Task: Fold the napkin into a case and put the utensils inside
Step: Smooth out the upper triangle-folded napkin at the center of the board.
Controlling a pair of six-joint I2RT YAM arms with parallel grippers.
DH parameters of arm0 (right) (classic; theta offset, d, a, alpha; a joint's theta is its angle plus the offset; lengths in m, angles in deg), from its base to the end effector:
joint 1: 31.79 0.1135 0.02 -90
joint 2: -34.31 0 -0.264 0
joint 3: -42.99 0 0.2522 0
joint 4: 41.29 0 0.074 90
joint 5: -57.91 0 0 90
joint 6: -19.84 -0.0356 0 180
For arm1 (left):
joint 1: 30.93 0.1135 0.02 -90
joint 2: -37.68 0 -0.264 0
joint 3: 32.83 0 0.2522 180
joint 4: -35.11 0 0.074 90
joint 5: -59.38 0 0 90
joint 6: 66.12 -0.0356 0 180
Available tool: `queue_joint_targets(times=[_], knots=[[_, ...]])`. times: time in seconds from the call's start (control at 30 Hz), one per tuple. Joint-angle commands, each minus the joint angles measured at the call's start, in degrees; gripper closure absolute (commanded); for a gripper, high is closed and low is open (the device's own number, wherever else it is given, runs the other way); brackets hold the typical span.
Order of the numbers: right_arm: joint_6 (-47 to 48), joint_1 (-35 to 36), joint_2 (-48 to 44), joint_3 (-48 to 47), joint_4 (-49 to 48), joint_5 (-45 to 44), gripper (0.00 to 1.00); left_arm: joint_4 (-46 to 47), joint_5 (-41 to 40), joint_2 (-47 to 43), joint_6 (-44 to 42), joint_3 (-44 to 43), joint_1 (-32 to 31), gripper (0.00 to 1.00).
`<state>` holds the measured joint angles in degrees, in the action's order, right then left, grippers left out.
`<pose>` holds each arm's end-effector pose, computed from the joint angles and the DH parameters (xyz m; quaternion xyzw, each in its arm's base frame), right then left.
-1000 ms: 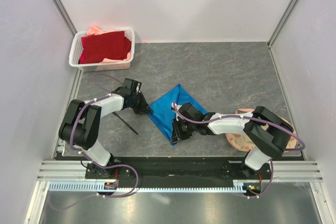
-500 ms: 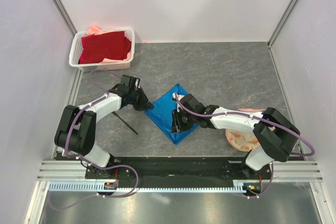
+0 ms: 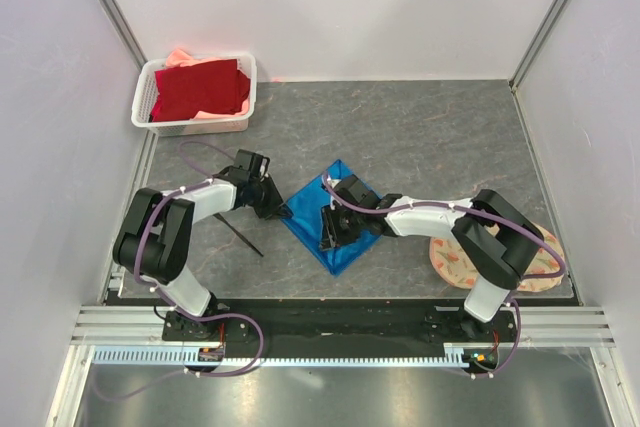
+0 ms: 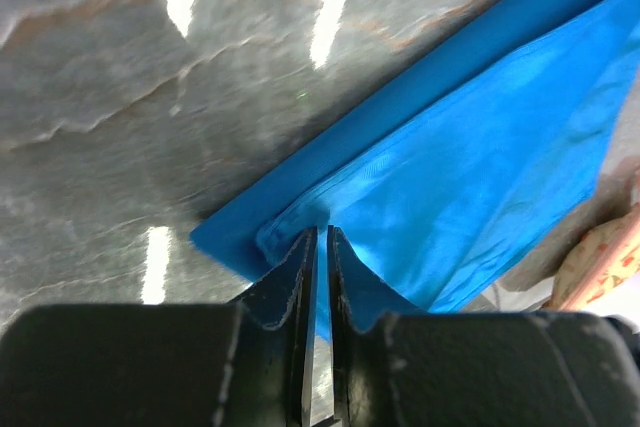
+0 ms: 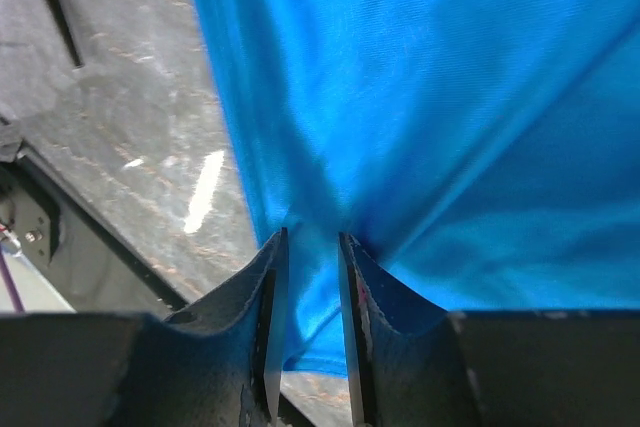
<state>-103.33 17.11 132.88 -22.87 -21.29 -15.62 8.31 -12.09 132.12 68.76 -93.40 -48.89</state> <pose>0.2140 0.2606 0.1522 -0.1737 0.9227 0.3101 0.1496 0.2844 -0.1041 0.1422 -0.1826 0.9381 -0.2632 0.1320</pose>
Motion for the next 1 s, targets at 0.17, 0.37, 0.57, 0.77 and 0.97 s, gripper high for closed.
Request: queue_joint_targets(times=[0.17, 0.37, 0.57, 0.77, 0.97], knots=[[5.39, -4.69, -1.88, 4.63, 0.43, -0.91, 0.66, 2.23, 1.6, -4.87, -2.78, 5.23, -0.24, 0.85], [10.4, -4.96, -2.85, 0.96, 6.66, -2.14, 0.66, 0.13, 3.53, -11.28, -3.4, 5.24, -0.24, 0.82], [12.43, -5.05, -4.25, -5.55, 12.3, -5.22, 0.63, -2.87, 3.71, -14.98, -4.63, 2.34, 0.02, 0.77], [9.97, -4.96, -4.7, -7.41, 10.38, -3.21, 0.6, -3.05, 6.96, -9.8, -4.63, -2.5, 0.02, 0.78], [11.37, -4.87, -4.87, -6.27, 10.02, -2.23, 0.54, -3.39, 5.83, -11.2, -4.1, -1.62, -0.06, 0.76]])
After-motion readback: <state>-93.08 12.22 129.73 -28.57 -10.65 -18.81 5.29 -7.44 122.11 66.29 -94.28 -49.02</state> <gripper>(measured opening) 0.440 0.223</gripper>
